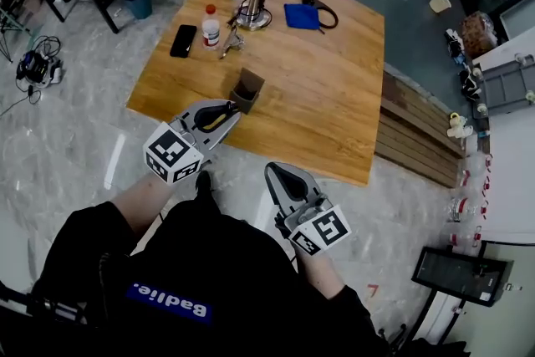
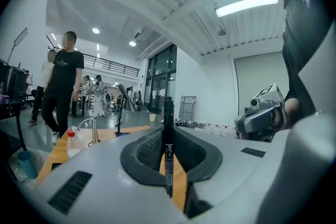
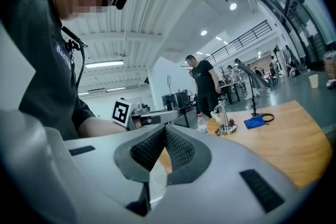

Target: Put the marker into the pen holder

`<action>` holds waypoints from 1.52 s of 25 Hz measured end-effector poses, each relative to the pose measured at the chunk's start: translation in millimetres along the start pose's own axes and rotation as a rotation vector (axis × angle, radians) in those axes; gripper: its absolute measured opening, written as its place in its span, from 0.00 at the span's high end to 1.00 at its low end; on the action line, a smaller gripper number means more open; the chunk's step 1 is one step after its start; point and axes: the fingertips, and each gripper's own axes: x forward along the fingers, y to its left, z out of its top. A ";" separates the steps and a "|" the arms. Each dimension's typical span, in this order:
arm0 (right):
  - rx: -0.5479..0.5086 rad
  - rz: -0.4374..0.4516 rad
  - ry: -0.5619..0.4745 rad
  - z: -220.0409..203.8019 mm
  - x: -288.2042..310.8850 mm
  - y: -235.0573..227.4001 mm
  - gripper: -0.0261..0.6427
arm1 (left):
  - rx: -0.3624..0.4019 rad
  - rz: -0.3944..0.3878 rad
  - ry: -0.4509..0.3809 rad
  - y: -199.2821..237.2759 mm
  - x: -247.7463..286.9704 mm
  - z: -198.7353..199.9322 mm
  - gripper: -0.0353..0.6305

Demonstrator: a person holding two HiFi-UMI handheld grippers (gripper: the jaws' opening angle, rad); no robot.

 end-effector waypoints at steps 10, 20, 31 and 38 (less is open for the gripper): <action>0.020 -0.129 0.039 8.2 64.2 -51.2 0.95 | -0.030 -0.061 -0.003 89.7 51.9 -30.3 0.88; 0.073 -0.092 0.113 -9.6 62.7 -96.3 0.95 | -0.073 0.036 -0.029 129.5 99.5 -74.2 0.88; 0.115 -0.033 0.203 -33.5 41.0 -128.5 0.95 | -0.032 0.119 -0.027 130.5 115.4 -121.9 0.88; 0.116 -0.040 0.228 -43.7 31.1 -134.9 0.95 | 0.035 0.112 0.026 125.0 124.6 -157.2 0.88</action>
